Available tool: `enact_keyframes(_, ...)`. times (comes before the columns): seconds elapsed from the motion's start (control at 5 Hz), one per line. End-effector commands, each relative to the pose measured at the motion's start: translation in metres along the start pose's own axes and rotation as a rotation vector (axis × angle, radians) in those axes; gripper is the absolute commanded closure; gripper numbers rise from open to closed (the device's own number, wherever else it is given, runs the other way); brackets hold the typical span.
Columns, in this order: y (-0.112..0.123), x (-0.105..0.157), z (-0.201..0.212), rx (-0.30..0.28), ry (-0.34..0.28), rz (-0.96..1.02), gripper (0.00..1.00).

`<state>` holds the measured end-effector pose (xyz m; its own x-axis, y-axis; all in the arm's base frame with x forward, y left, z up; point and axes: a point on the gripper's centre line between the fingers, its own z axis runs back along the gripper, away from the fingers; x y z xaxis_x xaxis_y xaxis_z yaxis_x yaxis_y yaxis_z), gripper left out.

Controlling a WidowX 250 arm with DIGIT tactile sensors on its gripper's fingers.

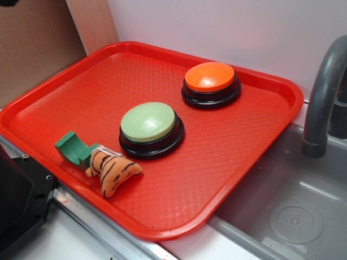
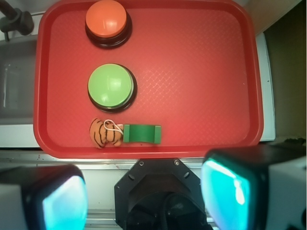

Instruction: Push the orange button.

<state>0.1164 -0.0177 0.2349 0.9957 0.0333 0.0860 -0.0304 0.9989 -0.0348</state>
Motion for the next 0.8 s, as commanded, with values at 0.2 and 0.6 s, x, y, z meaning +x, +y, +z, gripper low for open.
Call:
enact_keyframes(0.2, -0.003, 0.046, -0.047, 0.120, 0.043, -0.049, 0.00)
enact_keyframes(0.6, -0.016, 0.094, -0.088, 0.114, -0.018, -0.173, 0.00)
